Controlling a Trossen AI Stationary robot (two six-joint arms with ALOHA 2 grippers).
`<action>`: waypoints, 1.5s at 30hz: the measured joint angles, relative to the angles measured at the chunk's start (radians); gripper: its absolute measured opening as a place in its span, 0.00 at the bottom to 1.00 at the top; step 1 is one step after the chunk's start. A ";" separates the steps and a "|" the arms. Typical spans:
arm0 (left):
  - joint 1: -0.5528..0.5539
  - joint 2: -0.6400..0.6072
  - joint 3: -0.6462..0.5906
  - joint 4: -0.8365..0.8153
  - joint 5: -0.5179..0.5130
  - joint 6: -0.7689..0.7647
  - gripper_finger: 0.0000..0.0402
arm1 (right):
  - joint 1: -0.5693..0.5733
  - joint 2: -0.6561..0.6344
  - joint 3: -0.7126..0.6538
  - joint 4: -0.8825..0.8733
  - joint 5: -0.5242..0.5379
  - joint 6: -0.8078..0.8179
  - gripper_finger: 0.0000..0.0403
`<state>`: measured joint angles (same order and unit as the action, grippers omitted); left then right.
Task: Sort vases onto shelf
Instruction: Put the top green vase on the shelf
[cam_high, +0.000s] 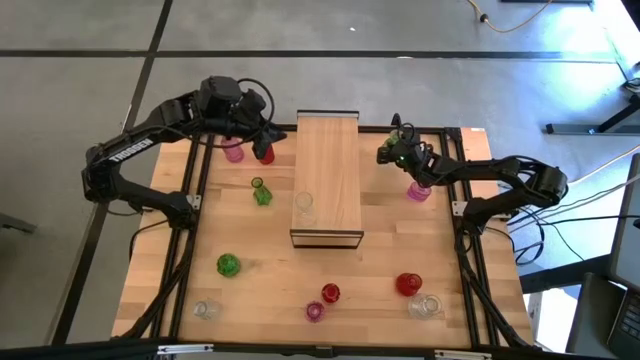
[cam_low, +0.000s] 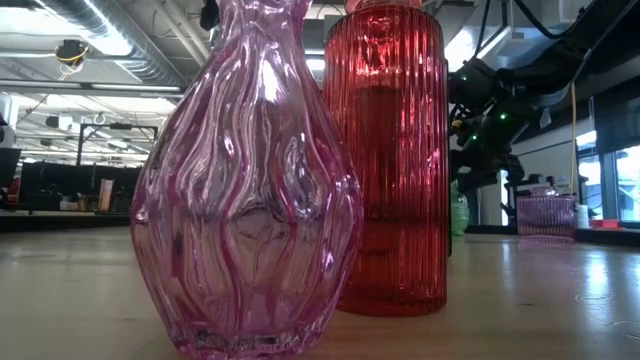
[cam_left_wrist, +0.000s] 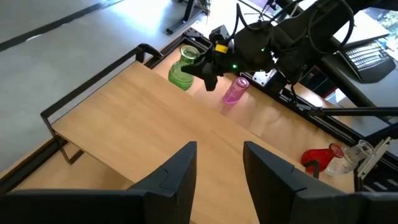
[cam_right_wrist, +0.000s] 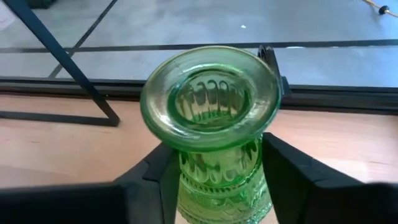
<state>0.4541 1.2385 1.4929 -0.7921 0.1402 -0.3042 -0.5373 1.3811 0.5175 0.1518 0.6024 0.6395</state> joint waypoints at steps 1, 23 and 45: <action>0.000 0.000 0.000 0.000 0.000 0.000 0.31 | 0.000 0.000 0.000 -0.002 0.000 0.001 0.40; 0.000 0.000 -0.001 0.000 0.000 -0.001 0.31 | 0.163 0.001 -0.002 -0.013 0.067 0.090 0.37; 0.001 0.000 -0.001 0.001 0.000 -0.001 0.31 | 0.240 -0.124 0.112 -0.292 0.122 0.085 0.36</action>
<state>0.4549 1.2381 1.4918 -0.7910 0.1398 -0.3054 -0.2977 1.2570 0.6290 -0.1400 0.7248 0.7248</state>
